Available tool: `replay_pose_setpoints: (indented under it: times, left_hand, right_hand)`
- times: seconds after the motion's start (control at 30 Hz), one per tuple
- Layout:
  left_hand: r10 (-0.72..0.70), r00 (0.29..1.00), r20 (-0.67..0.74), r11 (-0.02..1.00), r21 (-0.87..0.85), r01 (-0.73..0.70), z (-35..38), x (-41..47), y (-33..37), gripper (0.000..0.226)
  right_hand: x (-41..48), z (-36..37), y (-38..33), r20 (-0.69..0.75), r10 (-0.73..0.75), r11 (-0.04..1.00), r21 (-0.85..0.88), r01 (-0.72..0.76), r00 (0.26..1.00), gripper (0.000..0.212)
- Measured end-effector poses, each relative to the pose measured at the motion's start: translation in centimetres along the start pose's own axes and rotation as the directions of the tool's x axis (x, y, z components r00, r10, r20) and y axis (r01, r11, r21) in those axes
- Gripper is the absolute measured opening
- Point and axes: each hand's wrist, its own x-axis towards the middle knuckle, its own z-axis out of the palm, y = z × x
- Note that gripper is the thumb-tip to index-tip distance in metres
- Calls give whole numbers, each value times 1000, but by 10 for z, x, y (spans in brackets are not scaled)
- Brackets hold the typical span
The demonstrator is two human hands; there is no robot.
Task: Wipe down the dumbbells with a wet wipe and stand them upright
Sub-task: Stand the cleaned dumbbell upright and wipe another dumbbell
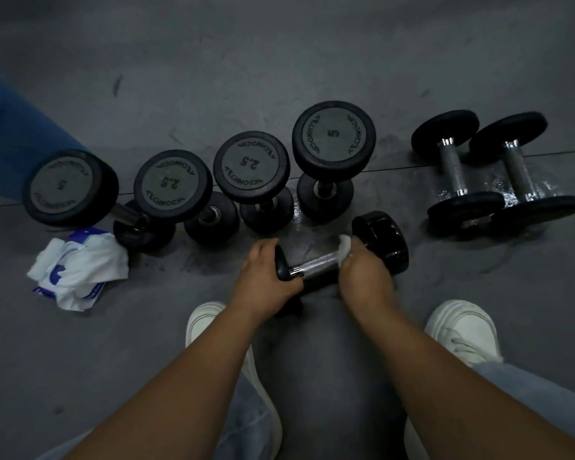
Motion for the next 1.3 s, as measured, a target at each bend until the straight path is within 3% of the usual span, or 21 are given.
replay_pose_setpoints:
  times: [0.1, 0.17, 0.23, 0.33, 0.37, 0.4, 0.47, 0.6, 0.67, 0.77, 0.83, 0.93, 0.97, 1.03, 1.07, 1.1, 1.2, 1.3]
  left_hand:
    - [-46, 990, -135, 991, -133, 28, 8, -11, -1, 101]
    - [-131, 971, -200, 973, -216, 87, 16, -20, -1, 101]
    - [-188, 958, -219, 957, -261, 128, 23, -23, -2, 98]
    - [-195, 961, -195, 950, -282, 136, 23, -20, -3, 99]
    - [-192, 964, -182, 946, -294, 133, 21, -20, -3, 102]
    - [-180, 969, -171, 943, -310, 121, 20, -21, -4, 105]
    - [-138, 978, -156, 953, -291, 88, 20, -27, -3, 111]
    - [-126, 976, -176, 973, -212, 88, 29, -34, -4, 115]
    - [-162, 972, -169, 965, -234, 120, 29, -31, -2, 111]
    - [-196, 970, -146, 956, -248, 156, 22, -21, 4, 100]
    - [-223, 968, -119, 952, -242, 190, 13, -12, 8, 98]
    - [-311, 949, -46, 934, -201, 296, 2, -4, 6, 94]
    - [-337, 942, -14, 924, -199, 327, -1, -3, 5, 92]
    - [-379, 924, 59, 902, -200, 383, -7, 0, 3, 89]
    - [-391, 916, 91, 890, -216, 401, -10, 1, 2, 85]
    - [-400, 910, 105, 878, -242, 414, -12, 2, 2, 81]
    - [-433, 901, -17, 843, -361, 398, -6, -8, 6, 95]
    - [-438, 887, -150, 843, -412, 346, 14, -33, 15, 108]
  right_hand:
    - [-15, 3, -13, 296, -84, 996, 31, 79, 952, 37]
    - [-10, 0, -8, 249, -20, 998, 70, 2, 968, 37]
    - [-5, 5, 1, 181, 60, 998, 21, -65, 982, 52]
    - [-22, 10, -3, 374, -118, 993, 53, 106, 920, 55]
    - [-20, 11, 0, 317, -171, 985, 87, 151, 933, 52]
    - [-16, 9, 4, 207, -131, 983, 155, 99, 970, 49]
    - [-12, 8, 10, -56, 61, 948, 314, -40, 997, 37]
    - [-30, 14, 0, -215, 107, 887, 461, 5, 971, 21]
    - [-27, 17, 0, -254, 85, 915, 403, 25, 963, 21]
    - [-21, 22, 6, -163, -57, 982, 169, 85, 985, 45]
    - [-24, 22, 4, -48, -146, 981, 124, 151, 988, 59]
    - [-28, 27, 7, 175, -386, 920, 142, 365, 906, 65]
    - [-27, 27, 11, 188, -395, 913, 191, 361, 899, 60]
    - [-25, 28, 17, 94, -207, 935, 311, 169, 974, 45]
    - [-25, 29, 16, 38, -148, 937, 324, 128, 988, 48]
    - [-28, 31, 11, 46, -190, 934, 315, 166, 981, 55]
    - [-30, 30, -3, 211, -410, 898, 266, 352, 887, 64]
    - [-9, 26, 1, 121, -253, 960, 155, 233, 960, 60]
